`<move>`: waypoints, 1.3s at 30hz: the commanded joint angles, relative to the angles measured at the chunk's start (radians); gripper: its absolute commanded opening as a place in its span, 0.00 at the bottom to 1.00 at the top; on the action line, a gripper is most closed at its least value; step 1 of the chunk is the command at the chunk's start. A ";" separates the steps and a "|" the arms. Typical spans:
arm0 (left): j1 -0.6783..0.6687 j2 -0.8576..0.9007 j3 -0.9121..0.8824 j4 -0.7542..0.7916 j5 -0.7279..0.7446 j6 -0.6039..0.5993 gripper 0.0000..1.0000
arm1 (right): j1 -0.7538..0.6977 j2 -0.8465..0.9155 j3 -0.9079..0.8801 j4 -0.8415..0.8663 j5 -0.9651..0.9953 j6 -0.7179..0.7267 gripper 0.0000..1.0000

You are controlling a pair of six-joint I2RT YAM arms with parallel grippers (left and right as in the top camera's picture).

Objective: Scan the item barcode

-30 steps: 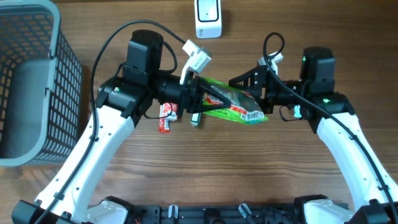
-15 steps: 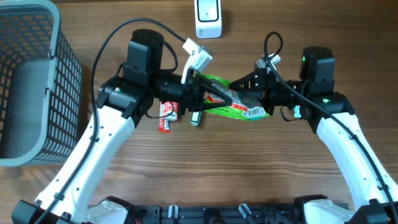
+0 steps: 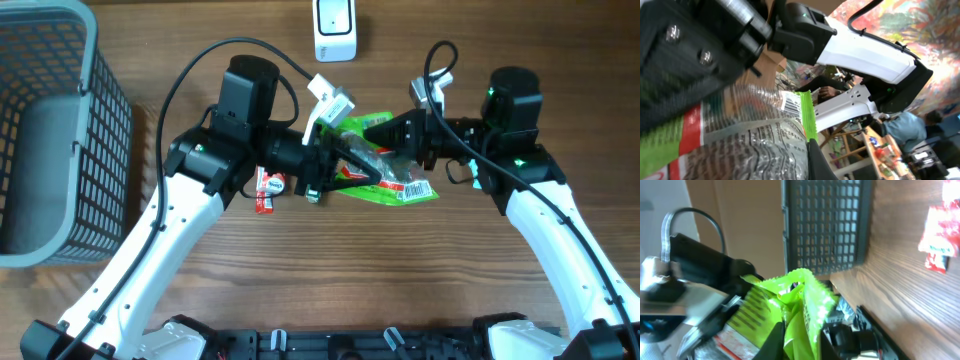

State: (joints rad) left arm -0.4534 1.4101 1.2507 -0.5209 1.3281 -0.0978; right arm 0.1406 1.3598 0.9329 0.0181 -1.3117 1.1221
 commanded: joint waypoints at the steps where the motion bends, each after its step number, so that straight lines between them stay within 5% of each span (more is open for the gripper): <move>1: -0.009 0.000 0.006 -0.052 0.012 0.016 0.04 | 0.013 0.005 0.008 0.077 0.001 -0.025 0.07; 12: -0.009 0.000 0.006 -0.247 -0.441 0.042 0.04 | 0.013 0.005 0.008 0.084 0.040 -0.590 0.04; 16: -0.009 0.000 0.006 -0.275 -0.586 0.042 0.05 | 0.012 0.005 0.008 0.071 0.067 -0.678 0.04; 28: 0.053 0.000 0.006 -0.300 -0.683 0.042 0.06 | 0.011 0.005 0.008 -0.208 0.320 -0.995 0.04; 32: 0.067 0.000 0.006 -0.299 -0.683 0.042 0.24 | 0.011 0.003 0.011 -0.180 0.320 -0.962 0.04; 34: 0.068 0.000 0.006 -0.299 -0.687 0.042 0.73 | 0.011 0.003 0.012 -0.142 0.320 -0.923 0.04; 39: 0.068 0.000 0.006 -0.299 -0.702 0.042 0.95 | 0.010 0.003 0.012 -0.018 0.320 -0.785 0.04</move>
State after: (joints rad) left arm -0.3866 1.4101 1.2503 -0.8230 0.6502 -0.0650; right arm 0.1535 1.3693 0.9325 -0.0669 -0.9836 0.2348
